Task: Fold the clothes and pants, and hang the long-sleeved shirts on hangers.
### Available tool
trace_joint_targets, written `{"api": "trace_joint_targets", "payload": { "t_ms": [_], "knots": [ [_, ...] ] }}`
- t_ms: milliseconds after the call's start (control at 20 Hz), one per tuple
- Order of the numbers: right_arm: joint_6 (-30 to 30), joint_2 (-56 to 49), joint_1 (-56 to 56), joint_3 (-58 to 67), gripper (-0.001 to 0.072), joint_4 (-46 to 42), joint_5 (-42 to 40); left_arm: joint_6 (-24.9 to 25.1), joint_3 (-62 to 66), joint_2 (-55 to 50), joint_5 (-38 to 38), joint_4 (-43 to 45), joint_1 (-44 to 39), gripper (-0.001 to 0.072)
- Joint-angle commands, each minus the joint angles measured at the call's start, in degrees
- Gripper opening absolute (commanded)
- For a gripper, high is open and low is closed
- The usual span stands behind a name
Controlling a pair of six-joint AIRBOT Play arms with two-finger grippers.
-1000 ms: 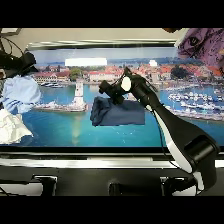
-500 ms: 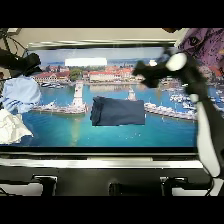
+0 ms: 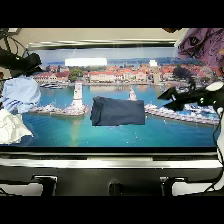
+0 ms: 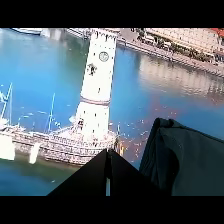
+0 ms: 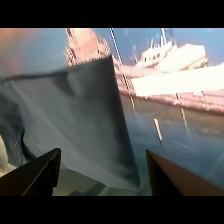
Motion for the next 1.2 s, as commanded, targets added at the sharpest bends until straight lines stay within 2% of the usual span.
{"api": "trace_joint_targets", "payload": {
  "t_ms": [0,100,400,500,550,650,750,850,1150],
  "knots": [
    [-10.5,-3.7,0.5,-9.0,0.0566,9.6,-3.5,0.0,0.0,0.0,0.0,0.0,0.0,0.0019],
    [-12.3,-5.6,3.3,-9.9,0.0548,11.0,-5.7,0.0,0.0,0.0,0.0,0.0,0.0,0.0019],
    [-12.4,-8.4,11.5,-9.9,0.0532,12.1,-13.3,0.0,0.0,0.0,0.0,0.0,0.0,0.0019],
    [-12.4,-8.4,13.2,-9.9,0.0413,13.0,-14.2,0.0,0.0,0.0,0.0,0.0,0.0,0.0019],
    [-12.4,-8.4,13.9,-9.9,0.0315,13.1,-14.3,0.0,0.0,0.0,0.0,0.0,0.0,0.0019],
    [-12.9,-8.3,14.2,-9.4,0.0031,15.7,-13.6,0.0,0.0,0.0,0.0,0.0,0.0,0.0019],
    [-11.5,-7.6,13.9,-5.9,0.0030,17.0,-13.0,0.0,0.0,0.0,0.0,0.0,0.0,0.0019],
    [-6.3,-7.6,12.5,0.2,0.0030,14.9,-12.6,0.0,0.0,0.0,0.0,0.0,0.0,0.0019],
    [11.6,-7.6,8.4,19.3,0.0030,-0.1,-12.4,-0.2,0.0,0.0,0.0,0.0,0.0,0.0019]
  ]
}}
